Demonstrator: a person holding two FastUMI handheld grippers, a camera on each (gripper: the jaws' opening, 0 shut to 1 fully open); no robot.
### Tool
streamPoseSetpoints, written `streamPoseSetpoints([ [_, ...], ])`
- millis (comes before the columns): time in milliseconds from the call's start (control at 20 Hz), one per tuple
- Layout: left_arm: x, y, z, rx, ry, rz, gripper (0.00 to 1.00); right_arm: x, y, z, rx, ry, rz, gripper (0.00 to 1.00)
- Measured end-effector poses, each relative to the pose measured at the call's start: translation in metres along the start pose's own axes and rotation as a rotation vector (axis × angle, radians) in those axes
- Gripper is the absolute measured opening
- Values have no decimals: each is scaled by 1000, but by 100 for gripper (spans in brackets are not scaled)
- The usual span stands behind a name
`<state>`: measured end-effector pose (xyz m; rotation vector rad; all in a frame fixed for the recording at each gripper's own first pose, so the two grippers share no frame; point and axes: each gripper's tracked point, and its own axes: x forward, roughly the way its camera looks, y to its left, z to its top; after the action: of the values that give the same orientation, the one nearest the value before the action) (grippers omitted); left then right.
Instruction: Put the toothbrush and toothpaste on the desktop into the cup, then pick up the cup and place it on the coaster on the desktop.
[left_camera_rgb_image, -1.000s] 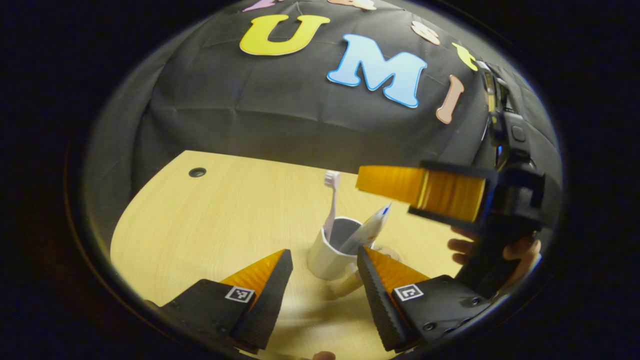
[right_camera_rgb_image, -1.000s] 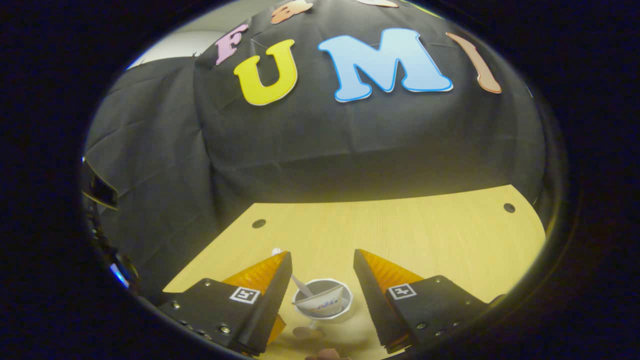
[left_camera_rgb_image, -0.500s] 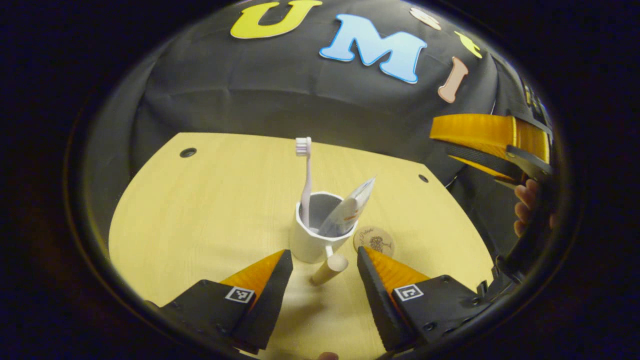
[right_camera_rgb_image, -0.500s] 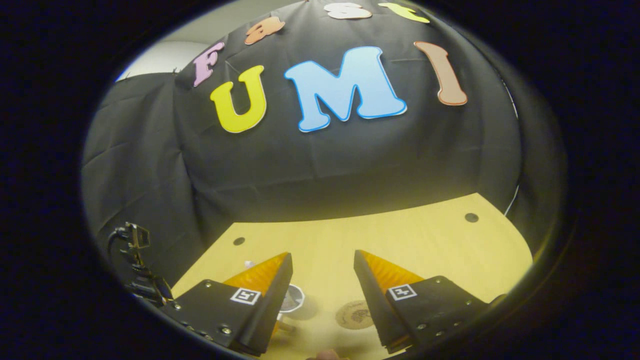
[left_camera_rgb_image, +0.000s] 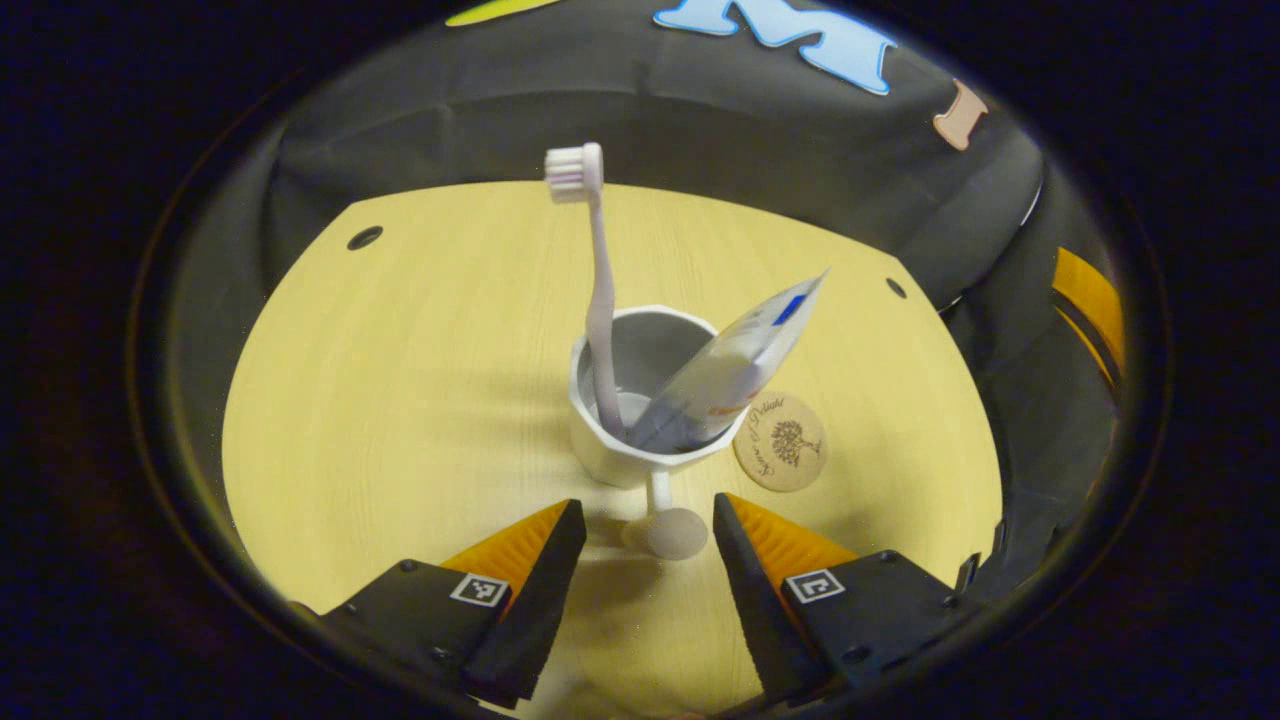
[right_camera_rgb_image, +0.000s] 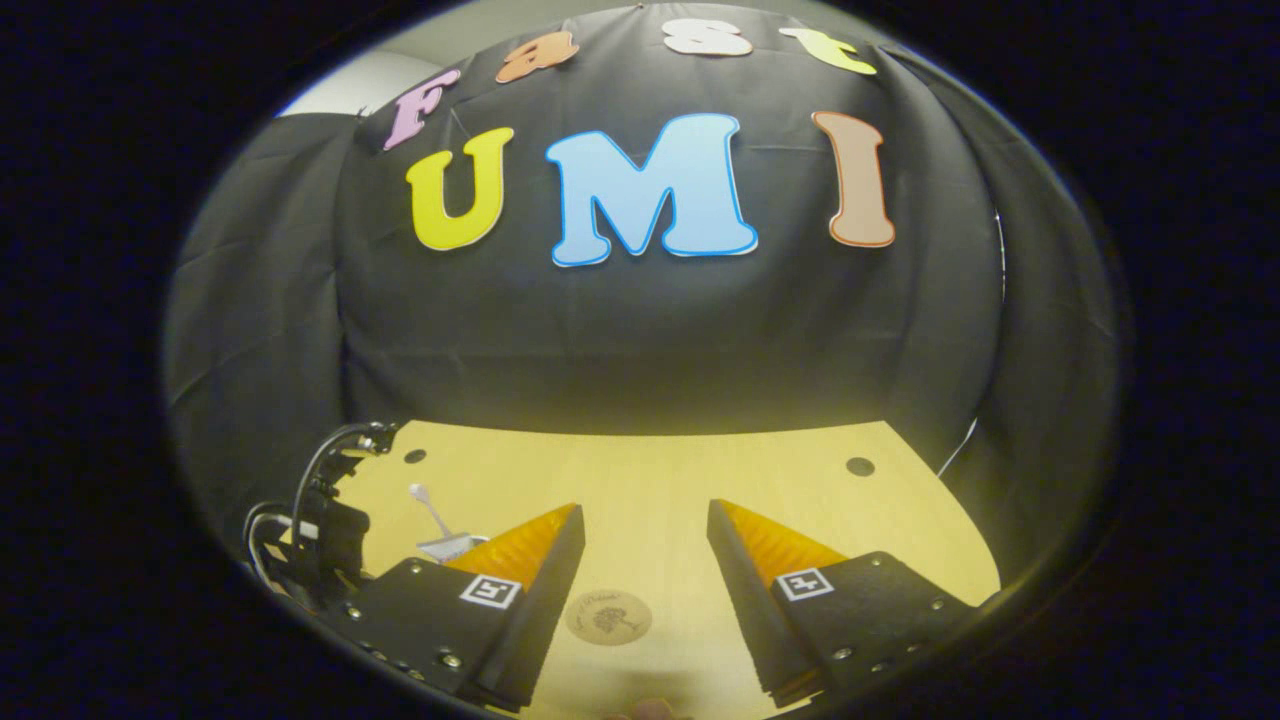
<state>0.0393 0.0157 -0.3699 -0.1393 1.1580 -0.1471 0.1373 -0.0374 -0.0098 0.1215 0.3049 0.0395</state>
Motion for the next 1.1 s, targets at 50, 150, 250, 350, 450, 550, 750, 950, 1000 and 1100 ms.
streamPoseSetpoints([
  [50,5,-1,0,6,22,10,85,-2,-1,-3,-2,8,5,77],
  [150,14,-2,4,30,58,34,84,-3,-2,-11,-2,27,20,77],
  [250,19,0,2,56,85,61,84,-3,-6,-18,2,48,25,77],
  [350,23,1,8,76,84,88,81,-4,-10,-22,9,64,31,78],
  [450,27,5,9,88,95,119,74,-4,-14,-26,9,77,34,78],
  [550,31,4,7,82,116,130,70,-3,-17,-30,9,90,38,78],
  [750,34,5,3,57,124,153,31,-2,-24,-35,37,109,43,78],
  [950,34,-1,2,60,106,151,29,-2,-33,-37,53,120,36,78],
  [1000,35,-2,2,64,95,150,35,-2,-34,-36,56,120,36,78],
  [1100,35,-5,4,62,53,144,38,-3,-37,-37,69,121,34,78],
])
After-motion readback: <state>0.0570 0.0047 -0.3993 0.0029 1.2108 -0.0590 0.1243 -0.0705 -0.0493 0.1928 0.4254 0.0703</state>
